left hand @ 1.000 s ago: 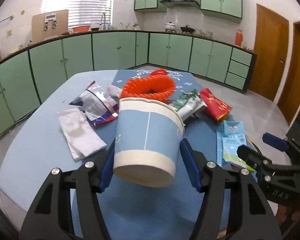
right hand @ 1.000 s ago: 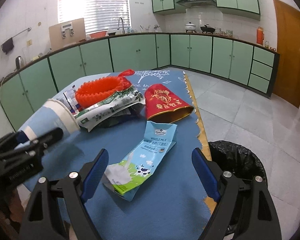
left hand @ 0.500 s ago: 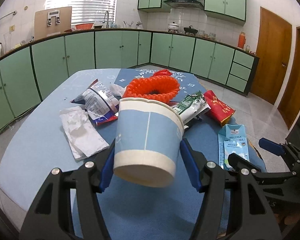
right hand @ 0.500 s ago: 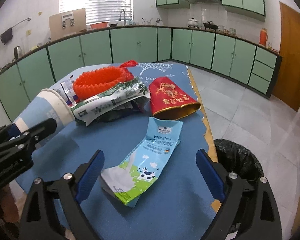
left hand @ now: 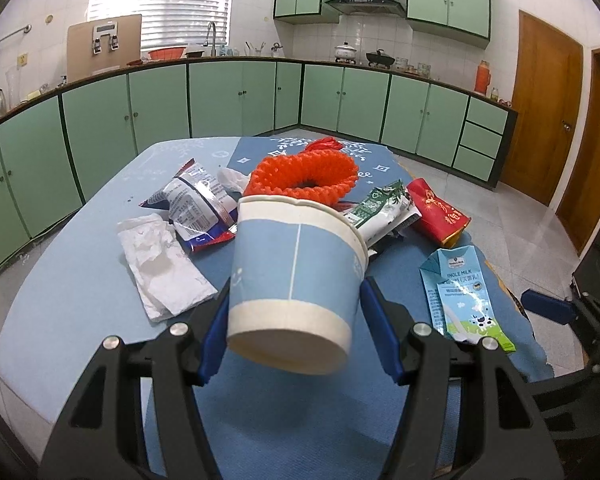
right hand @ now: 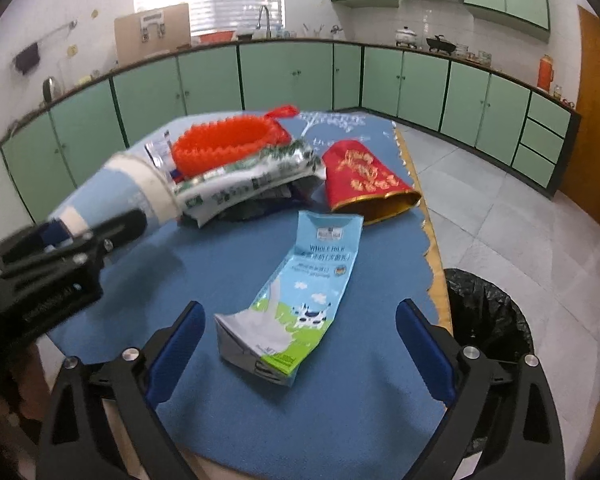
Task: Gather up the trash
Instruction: 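Grasp the milk carton with the right tool while the left tool holds the blue cup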
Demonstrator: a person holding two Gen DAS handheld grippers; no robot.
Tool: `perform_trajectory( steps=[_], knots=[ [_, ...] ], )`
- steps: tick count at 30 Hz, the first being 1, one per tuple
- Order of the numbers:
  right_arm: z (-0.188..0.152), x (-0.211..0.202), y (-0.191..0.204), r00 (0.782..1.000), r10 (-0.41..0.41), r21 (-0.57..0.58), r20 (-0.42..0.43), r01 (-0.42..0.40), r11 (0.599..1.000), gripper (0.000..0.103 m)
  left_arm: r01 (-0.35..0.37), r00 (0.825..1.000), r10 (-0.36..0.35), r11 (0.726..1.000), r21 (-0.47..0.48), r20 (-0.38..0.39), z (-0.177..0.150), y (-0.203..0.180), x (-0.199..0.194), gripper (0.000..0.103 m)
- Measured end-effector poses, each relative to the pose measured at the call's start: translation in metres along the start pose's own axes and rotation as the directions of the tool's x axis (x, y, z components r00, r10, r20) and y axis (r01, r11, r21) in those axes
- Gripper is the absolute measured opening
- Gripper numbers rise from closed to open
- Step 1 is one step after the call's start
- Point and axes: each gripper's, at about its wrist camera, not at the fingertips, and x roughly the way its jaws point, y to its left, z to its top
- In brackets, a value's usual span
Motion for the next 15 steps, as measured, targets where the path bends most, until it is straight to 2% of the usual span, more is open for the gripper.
perform_trajectory(
  steps=[3,7,13,15],
  knots=[
    [0.0,0.009,-0.003,0.999,-0.012,0.012,-0.033,0.012,1.0,0.088,0.0,1.0,0.0,1.0,0.003,0.002,0.001,0.0,-0.001,0.059],
    [0.001,0.007,-0.017,0.997,-0.07,0.044,-0.007,0.071,0.997,0.088,0.003,1.0,-0.003,1.0,0.004,-0.002,0.001,0.0,-0.001,0.059],
    [-0.002,0.006,-0.026,0.998,-0.068,0.077,-0.014,0.069,0.995,0.088,0.011,1.0,-0.011,1.0,0.013,-0.008,0.001,-0.004,0.0,0.059],
    [-0.002,0.009,-0.023,0.997,-0.068,0.064,-0.027,0.069,0.996,0.075,0.012,1.0,-0.012,1.0,0.011,-0.009,0.002,-0.004,0.001,0.059]
  ],
)
